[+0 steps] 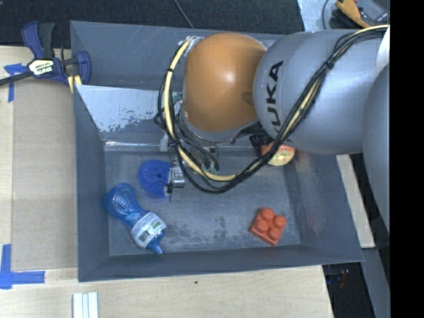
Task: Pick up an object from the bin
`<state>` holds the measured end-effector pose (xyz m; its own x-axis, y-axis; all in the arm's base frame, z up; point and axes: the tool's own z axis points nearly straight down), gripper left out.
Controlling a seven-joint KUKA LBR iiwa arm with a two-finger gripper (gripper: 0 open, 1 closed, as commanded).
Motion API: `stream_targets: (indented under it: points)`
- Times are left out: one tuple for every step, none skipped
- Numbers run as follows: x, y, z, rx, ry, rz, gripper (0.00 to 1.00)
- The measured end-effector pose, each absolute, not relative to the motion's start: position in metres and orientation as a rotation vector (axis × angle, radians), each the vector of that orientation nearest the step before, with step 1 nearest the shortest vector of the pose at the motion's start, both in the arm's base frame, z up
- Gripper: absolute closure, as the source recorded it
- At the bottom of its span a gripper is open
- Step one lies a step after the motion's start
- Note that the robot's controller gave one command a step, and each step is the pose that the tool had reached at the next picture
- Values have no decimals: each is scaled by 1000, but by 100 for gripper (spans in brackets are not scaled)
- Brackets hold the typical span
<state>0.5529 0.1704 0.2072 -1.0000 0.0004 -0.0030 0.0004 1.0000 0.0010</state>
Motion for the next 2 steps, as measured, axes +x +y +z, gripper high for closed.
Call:
stream_targets:
  points:
    - [588, 153, 127, 99, 3132, 4, 0]
    - [604, 143, 69, 198, 3124, 10, 0]
